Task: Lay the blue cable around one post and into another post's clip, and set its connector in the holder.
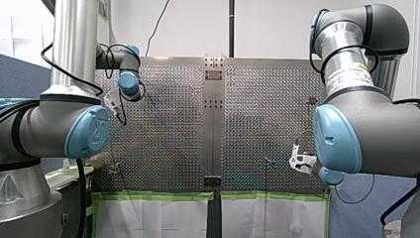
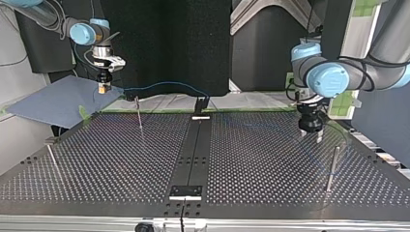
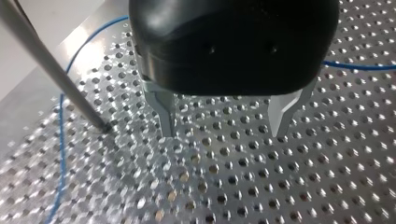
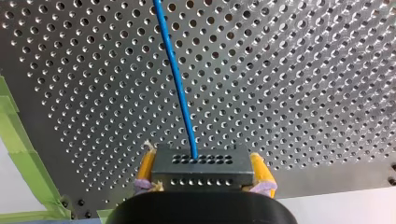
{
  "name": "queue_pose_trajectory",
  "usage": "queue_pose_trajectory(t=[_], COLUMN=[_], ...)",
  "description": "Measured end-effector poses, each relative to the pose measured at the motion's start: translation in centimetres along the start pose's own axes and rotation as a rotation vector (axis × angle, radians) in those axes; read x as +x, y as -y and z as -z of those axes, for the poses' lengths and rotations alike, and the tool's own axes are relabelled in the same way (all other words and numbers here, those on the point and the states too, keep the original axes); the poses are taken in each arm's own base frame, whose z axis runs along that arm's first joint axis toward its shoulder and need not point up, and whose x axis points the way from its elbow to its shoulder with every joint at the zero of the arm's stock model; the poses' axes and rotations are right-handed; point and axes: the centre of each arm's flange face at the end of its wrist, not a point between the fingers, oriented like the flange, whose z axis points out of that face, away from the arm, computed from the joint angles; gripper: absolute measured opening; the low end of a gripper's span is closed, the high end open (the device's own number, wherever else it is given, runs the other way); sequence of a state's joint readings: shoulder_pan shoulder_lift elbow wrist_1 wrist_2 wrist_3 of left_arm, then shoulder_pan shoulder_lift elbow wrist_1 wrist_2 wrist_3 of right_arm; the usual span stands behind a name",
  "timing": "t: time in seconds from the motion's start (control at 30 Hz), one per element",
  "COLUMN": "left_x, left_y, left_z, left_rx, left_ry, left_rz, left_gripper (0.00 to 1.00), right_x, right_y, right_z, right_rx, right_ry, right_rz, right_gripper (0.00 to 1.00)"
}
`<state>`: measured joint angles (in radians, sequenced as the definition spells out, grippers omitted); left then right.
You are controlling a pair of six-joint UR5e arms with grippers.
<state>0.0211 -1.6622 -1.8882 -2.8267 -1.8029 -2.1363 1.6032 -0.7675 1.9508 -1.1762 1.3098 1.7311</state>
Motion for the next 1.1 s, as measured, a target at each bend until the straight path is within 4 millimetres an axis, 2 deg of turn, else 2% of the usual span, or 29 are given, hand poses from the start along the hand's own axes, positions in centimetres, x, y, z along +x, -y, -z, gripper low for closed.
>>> queue_pose_trajectory(t=[0.3, 0.53, 0.83, 1.1], left_x=[-0.9, -0.9, -4.7, -9.7], left_y=[-1.4, -2.2, 0.0, 2.3], left_z=[3.0, 5.9, 7.5, 8.9], left_rx=[-0.063, -0.083, -0.05, -0.035], left_ry=[0.044, 0.007, 0.036, 0.102], left_rz=[-0.019, -0.063, -0.086, -0.122], left_gripper=[1.0, 1.0, 1.0, 1.0], right_x=[0.0, 0.1, 0.1, 0.1], right_y=[0.0, 0.0, 0.0, 0.0], right_z=[0.0, -0.1, -0.1, -0.1], right_rx=[-0.004, -0.004, -0.005, -0.005], right_ry=[-0.001, -0.001, -0.002, -0.001], right_rz=[-0.001, -0.003, -0.004, -0.004], right_gripper=[0.0, 0.0, 0.0, 0.0])
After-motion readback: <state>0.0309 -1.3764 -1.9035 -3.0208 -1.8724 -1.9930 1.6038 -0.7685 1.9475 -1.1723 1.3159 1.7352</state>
